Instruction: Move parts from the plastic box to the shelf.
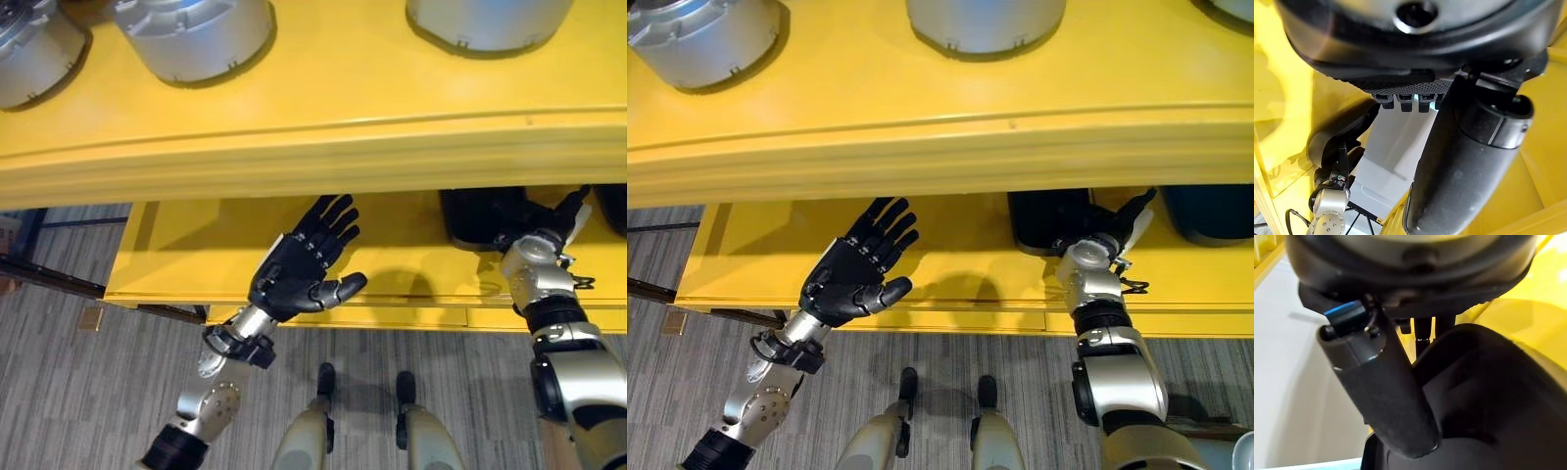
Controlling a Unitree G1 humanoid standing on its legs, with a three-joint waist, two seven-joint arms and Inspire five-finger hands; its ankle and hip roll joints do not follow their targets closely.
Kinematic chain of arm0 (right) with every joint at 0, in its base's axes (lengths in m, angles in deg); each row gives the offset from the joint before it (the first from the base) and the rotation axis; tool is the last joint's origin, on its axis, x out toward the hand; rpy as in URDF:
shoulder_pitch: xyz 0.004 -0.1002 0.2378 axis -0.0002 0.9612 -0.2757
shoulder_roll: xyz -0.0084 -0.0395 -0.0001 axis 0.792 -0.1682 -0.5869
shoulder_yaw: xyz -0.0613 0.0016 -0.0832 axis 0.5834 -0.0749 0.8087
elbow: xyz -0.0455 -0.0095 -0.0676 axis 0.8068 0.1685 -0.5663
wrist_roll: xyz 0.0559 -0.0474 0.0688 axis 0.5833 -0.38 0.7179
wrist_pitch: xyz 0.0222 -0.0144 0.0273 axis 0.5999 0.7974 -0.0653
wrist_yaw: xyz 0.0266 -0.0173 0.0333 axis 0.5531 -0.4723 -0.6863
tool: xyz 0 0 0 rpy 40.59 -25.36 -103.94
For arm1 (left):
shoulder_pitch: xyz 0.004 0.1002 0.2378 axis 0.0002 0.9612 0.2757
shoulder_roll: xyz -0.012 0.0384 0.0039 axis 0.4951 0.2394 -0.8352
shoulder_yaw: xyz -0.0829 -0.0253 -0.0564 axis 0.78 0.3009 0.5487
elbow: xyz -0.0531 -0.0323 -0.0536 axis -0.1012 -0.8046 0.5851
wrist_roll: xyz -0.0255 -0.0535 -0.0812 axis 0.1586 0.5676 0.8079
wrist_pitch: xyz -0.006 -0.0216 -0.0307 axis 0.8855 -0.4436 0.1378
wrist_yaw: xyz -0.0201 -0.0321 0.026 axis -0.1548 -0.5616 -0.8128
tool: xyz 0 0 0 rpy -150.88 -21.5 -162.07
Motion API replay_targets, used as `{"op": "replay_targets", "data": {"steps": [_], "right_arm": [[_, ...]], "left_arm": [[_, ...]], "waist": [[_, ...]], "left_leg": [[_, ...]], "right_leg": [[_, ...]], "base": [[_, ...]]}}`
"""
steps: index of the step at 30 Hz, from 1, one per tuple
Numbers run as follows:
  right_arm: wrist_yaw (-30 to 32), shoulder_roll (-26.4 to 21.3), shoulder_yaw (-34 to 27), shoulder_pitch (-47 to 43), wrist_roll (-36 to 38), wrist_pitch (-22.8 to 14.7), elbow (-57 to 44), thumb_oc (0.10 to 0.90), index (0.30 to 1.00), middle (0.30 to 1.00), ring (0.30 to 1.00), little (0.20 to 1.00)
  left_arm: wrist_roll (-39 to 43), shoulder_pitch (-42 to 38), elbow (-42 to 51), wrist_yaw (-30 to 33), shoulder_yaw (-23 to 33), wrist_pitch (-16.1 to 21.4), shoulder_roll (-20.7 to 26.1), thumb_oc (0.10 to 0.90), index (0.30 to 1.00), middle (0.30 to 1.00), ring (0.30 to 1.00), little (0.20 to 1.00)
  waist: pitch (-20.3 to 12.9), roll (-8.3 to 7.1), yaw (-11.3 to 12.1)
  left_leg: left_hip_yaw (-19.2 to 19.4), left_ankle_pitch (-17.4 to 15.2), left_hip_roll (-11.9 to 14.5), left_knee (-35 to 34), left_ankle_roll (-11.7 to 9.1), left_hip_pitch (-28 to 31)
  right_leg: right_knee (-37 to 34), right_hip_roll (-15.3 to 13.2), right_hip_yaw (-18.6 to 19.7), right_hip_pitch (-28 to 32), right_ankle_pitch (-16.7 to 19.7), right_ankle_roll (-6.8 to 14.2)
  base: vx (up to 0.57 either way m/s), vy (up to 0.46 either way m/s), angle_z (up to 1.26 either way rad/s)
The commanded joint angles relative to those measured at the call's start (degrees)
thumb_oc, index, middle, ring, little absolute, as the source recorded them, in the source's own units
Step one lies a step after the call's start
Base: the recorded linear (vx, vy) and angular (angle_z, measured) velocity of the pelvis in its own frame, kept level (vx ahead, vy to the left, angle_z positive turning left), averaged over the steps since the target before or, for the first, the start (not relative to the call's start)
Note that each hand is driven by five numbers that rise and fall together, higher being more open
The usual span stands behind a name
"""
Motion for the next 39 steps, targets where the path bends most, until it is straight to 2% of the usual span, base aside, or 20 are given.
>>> {"op": "replay_targets", "data": {"steps": [1,5,16,21,26,35,39], "right_arm": [[-0.28,1.8,-0.1,2.82,0.14,-2.93,-4.77,0.9,1.0,1.0,1.0,1.0],[-0.35,3.82,-0.46,6.27,-1.46,-2.55,-13.95,0.9,1.0,1.0,1.0,1.0],[0.13,7.52,-0.2,12.26,-1.53,-3.74,-27.81,0.9,1.0,1.0,1.0,1.0],[-2.34,8.51,-0.2,16.76,-2.2,-4.39,-34.23,0.9,1.0,1.0,1.0,1.0],[-5.98,9.92,1.07,25.13,-4.21,-6.43,-43.1,0.9,1.0,1.0,1.0,1.0],[-11.84,10.85,3.2,34.0,-4.07,-9.06,-49.19,0.9,1.0,1.0,1.0,1.0],[-11.7,11.05,3.07,36.03,-5.62,-11.26,-50.65,0.9,1.0,1.0,1.0,1.0]], "left_arm": [[0.93,-2.49,5.0,-3.09,2.0,4.28,-2.18,0.9,1.0,1.0,1.0,1.0],[0.13,-1.48,5.57,-3.3,2.33,4.37,-2.62,0.9,1.0,1.0,1.0,1.0],[0.14,0.28,6.54,-3.17,2.49,5.85,-4.31,0.9,1.0,1.0,1.0,1.0],[-0.31,1.91,7.06,-3.46,2.98,6.81,-4.97,0.9,1.0,1.0,1.0,1.0],[-1.19,4.28,8.28,-3.95,3.23,7.55,-5.63,0.9,1.0,1.0,1.0,1.0],[-1.77,6.68,8.59,-4.08,4.17,8.99,-5.97,0.9,1.0,1.0,1.0,1.0],[-2.31,7.21,8.65,-4.25,4.43,9.66,-6.14,0.9,1.0,1.0,1.0,1.0]], "waist": [[-0.44,-0.91,-0.08],[-0.55,-0.91,-1.07],[-0.71,-0.66,-2.9],[-1.14,-0.49,-3.84],[-1.82,-0.81,-5.37],[-3.34,-1.61,-7.02],[-3.74,-1.82,-7.55]], "left_leg": [[-1.0,-2.84,0.21,1.72,0.24,1.33],[-0.59,-2.88,0.29,1.58,0.37,1.51],[0.45,-2.83,0.49,1.34,0.44,1.6],[1.03,-2.86,0.43,1.23,0.53,1.71],[1.86,-2.94,0.39,0.94,0.69,2.04],[3.1,-3.25,0.26,0.17,0.82,3.12],[3.55,-3.42,0.21,0.07,0.88,3.59]], "right_leg": [[-1.7,-2.5,1.48,3.53,-0.27,0.29],[-1.69,-2.36,2.22,3.38,-0.17,0.28],[-1.5,-2.14,3.67,2.72,-0.08,0.28],[-1.39,-2.1,4.39,2.45,-0.13,0.36],[-1.91,-2.05,5.55,2.48,0.27,0.78],[-3.87,-2.4,6.72,3.54,1.13,1.52],[-4.25,-2.43,6.99,3.98,1.24,1.65]], "base": [[0.01,0.03,-0.06],[0.0,0.01,-0.03],[0.0,0.023,-0.07],[0.01,0.045,-0.02],[0.0,0.042,-0.01],[-0.01,0.031,-0.07],[-0.02,0.038,-0.03]]}}
